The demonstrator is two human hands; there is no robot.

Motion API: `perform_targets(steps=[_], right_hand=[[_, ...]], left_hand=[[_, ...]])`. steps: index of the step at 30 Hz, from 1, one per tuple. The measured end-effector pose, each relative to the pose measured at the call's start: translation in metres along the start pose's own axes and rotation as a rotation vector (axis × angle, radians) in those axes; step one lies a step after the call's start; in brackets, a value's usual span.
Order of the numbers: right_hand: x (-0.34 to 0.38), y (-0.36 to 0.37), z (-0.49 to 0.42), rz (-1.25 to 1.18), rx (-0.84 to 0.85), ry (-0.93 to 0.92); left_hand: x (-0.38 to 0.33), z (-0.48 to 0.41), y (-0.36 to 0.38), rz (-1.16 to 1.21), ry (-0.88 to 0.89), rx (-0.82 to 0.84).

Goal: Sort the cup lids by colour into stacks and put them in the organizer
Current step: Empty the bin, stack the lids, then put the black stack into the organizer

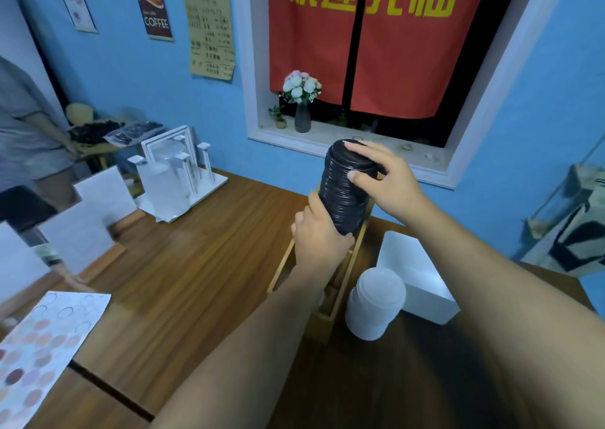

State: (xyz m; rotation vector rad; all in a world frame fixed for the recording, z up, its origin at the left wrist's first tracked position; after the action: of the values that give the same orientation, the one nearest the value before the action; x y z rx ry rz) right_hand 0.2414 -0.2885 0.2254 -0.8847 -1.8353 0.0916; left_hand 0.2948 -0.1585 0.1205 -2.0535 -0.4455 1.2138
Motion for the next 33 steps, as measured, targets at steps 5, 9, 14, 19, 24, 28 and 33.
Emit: perform_targets(steps=[5,9,14,19,24,28,33], right_hand=[[-0.02,0.01,0.012,0.003,0.0,0.017],[-0.037,0.023,0.015,0.036,0.04,0.065],[-0.044,0.03,0.024,0.154,0.076,0.065],[-0.049,0.041,0.024,0.377,0.125,0.033],[-0.052,0.044,0.026,0.49,0.153,0.046],[-0.045,0.039,0.031,0.427,0.139,0.015],[-0.042,0.026,0.04,0.314,0.12,0.05]], left_hand=[[0.003,0.001,0.011,-0.113,-0.069,0.036],[0.011,-0.003,0.022,-0.135,-0.209,0.205],[0.011,-0.004,0.021,-0.053,-0.176,0.241],[0.011,-0.002,0.015,-0.09,-0.118,0.223],[0.009,0.001,0.014,-0.096,-0.1,0.203],[0.006,0.001,0.008,-0.106,-0.076,0.205],[0.007,0.009,-0.005,-0.093,-0.054,0.185]])
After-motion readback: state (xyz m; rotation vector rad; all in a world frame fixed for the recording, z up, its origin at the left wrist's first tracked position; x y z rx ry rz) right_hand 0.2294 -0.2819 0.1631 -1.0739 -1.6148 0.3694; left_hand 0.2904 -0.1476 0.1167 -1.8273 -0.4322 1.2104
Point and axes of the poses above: each hand's wrist, its own z-axis away from the middle knuckle, its own y-axis out of the palm, x = y × z, the point moved 9 cm from there along -z, towards the middle knuckle, and after that the axes turned 7 degrees about -z, right-handed, at the moved point
